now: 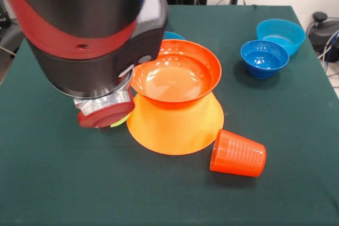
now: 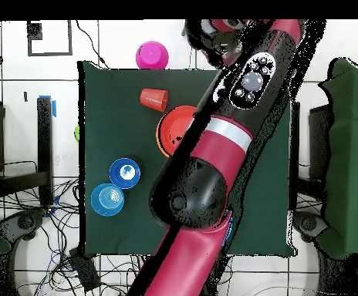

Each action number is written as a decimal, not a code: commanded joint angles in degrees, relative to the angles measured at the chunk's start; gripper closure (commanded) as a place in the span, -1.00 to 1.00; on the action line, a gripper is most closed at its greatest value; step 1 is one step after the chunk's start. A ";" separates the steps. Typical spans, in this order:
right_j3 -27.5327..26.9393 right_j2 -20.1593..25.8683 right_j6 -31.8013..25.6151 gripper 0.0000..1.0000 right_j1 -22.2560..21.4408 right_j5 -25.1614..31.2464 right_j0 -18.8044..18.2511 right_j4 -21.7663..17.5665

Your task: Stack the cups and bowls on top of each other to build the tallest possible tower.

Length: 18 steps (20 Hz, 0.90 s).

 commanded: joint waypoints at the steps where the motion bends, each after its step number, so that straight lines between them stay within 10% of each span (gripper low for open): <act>1: -0.95 -4.81 -21.51 -1.00 2.15 5.71 -2.44 2.83; 18: -1.71 -7.90 -27.82 -1.00 5.38 21.01 -8.02 10.09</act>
